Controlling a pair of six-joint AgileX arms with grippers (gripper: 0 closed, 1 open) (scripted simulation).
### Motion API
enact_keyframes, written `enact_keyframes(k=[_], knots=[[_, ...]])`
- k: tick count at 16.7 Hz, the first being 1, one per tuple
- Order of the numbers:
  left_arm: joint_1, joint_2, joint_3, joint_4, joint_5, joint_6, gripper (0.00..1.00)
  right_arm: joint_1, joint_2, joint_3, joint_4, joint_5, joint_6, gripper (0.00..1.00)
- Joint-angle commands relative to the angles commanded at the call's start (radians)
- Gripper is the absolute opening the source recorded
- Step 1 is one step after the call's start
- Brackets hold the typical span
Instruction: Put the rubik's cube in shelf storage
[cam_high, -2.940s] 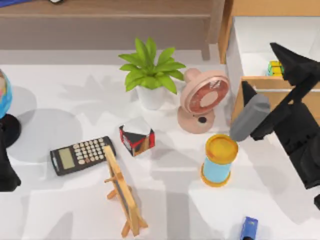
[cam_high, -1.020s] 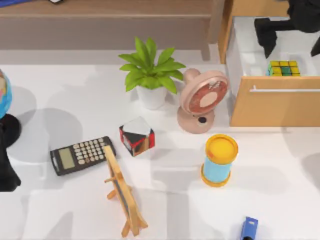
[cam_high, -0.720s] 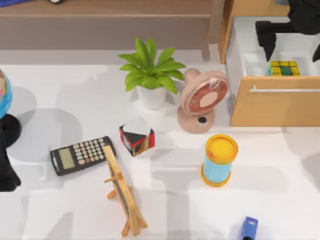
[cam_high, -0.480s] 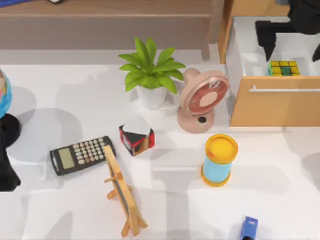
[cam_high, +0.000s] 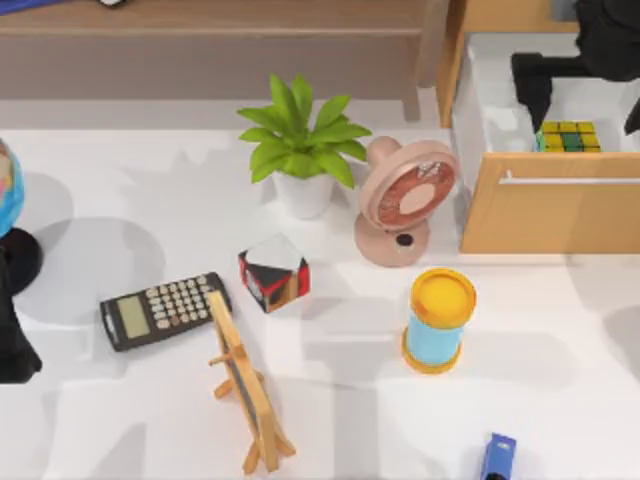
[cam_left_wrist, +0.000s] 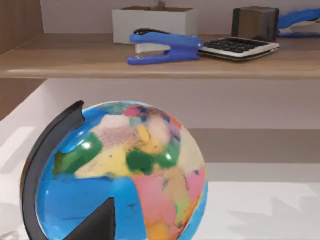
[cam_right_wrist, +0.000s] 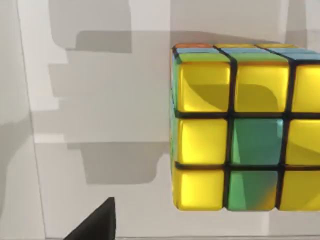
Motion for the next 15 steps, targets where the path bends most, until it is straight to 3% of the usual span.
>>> enact_keyframes(k=[11,15], knots=[[0.000,0.000,0.000,0.000,0.000,0.000,1.00,-0.007,0.075,-0.067,0.143,0.000,-0.005,1.00],[0.000,0.000,0.000,0.000,0.000,0.000,1.00,-0.007,0.075,-0.067,0.143,0.000,-0.005,0.70]])
